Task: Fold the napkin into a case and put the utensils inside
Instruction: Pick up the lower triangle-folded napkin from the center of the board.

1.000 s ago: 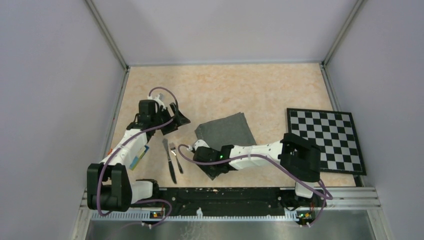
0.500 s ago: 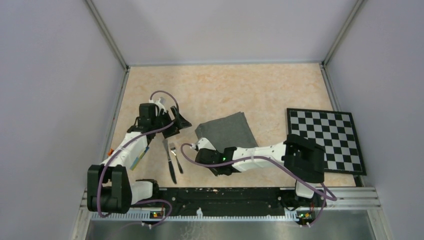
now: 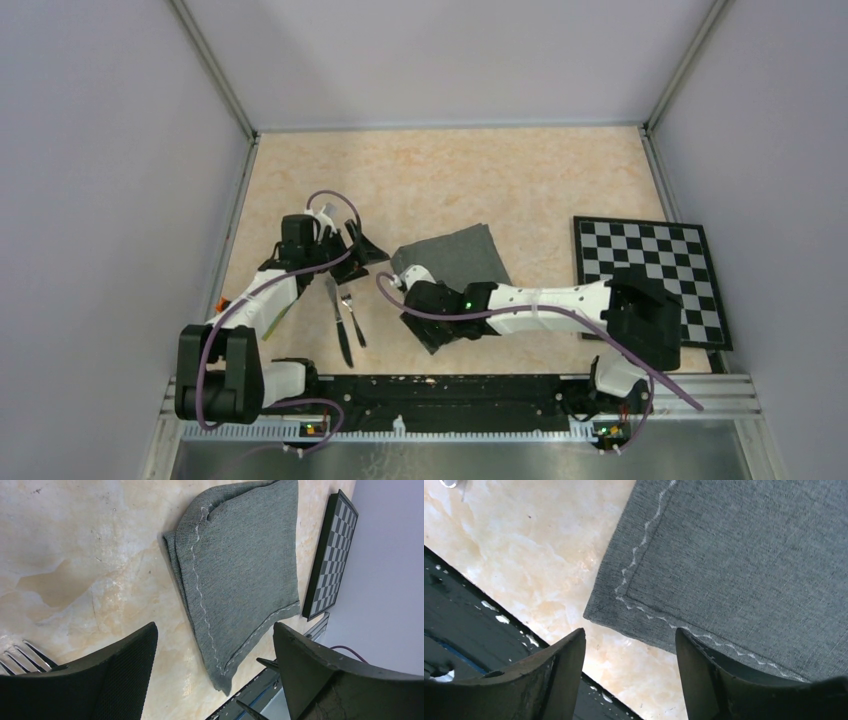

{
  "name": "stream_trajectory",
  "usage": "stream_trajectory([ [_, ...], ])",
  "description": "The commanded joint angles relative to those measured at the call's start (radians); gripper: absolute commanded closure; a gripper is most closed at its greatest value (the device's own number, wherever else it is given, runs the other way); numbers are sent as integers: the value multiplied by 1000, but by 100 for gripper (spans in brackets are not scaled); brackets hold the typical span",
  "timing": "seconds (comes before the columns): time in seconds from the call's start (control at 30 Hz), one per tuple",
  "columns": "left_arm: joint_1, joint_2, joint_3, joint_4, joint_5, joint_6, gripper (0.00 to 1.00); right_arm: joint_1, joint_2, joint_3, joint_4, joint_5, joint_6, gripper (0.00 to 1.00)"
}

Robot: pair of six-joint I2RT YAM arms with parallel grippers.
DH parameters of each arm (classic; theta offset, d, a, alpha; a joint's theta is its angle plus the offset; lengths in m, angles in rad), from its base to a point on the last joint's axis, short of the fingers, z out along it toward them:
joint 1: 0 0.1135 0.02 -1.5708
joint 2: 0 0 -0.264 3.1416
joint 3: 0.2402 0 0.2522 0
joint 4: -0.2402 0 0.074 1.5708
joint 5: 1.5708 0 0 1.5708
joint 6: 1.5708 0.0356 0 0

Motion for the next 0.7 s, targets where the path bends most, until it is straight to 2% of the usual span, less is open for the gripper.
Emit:
stream_trajectory([
  [0.0,6,-13,21,25,-11,22,11,24,75,167,-151,5,40,33],
  [0.1,6,-5,20,30,-11,27,11,54,169,267,-260,51,102,34],
  [0.2,6,-1,14,34,-16,35,10,58,230,326,-316,59,146,48],
  [0.37,9,14,7,31,-35,61,10,58,285,361,-320,37,155,59],
  [0.53,12,23,-4,46,-29,68,10,58,332,381,-322,40,152,59],
  [0.67,17,26,-10,54,-26,71,10,59,354,351,-285,25,154,53],
])
